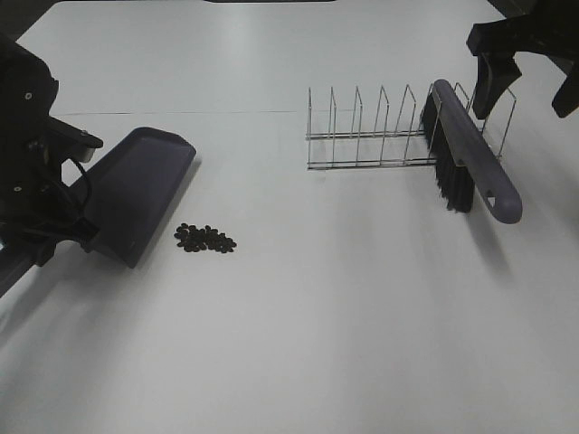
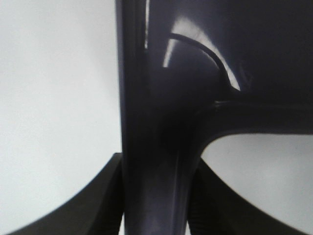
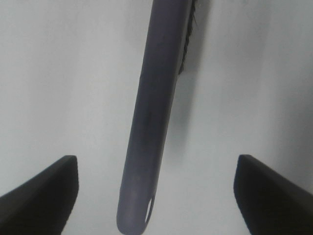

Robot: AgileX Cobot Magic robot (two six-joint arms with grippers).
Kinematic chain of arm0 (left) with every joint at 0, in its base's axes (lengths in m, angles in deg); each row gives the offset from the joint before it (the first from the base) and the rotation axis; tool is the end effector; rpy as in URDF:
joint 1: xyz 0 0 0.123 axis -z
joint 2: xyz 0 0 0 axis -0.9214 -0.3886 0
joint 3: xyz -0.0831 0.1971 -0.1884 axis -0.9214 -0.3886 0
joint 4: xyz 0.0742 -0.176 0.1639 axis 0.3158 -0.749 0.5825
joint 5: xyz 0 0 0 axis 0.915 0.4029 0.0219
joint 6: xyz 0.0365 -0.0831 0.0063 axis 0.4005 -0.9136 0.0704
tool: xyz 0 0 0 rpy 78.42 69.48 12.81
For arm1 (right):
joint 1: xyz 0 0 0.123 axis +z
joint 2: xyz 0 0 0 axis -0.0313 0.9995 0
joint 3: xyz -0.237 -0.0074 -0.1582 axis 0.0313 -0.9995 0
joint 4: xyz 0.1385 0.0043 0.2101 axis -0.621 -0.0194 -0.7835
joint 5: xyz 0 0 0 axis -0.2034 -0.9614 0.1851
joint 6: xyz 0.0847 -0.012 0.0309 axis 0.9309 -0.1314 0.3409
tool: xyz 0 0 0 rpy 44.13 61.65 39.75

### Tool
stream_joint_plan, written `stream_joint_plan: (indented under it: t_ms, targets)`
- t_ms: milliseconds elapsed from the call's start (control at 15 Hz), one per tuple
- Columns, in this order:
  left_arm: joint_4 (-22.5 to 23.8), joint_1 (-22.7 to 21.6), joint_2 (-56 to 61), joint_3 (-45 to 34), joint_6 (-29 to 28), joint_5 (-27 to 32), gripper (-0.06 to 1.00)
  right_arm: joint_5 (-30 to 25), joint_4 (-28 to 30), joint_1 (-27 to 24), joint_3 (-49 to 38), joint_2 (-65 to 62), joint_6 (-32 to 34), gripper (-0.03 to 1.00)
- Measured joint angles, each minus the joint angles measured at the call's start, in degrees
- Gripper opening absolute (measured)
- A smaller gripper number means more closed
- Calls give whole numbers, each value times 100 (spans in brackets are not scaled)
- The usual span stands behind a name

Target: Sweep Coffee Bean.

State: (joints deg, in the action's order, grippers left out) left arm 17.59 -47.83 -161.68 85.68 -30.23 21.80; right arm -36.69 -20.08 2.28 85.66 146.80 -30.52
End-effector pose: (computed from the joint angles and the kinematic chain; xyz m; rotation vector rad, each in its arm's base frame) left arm 0.3341 -0.0916 0.1357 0.5378 3.0603 0.4201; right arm 0.3790 0.0310 0.2761 -0.0496 2.9475 0.0822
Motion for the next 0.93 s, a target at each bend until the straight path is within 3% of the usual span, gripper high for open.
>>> stream_joint_plan:
  t_ms: [200, 467, 933]
  targets:
    - [-29, 269, -304, 11, -29, -11, 33, -17, 0, 0, 607, 338, -97, 76]
    - [-57, 286, -378, 11, -160, 0, 33, 29, 0, 0, 756, 550, -212, 76]
    - [-264, 286, -378, 40, -166, 80, 33, 768, 0, 0, 859, 1180, -510, 76]
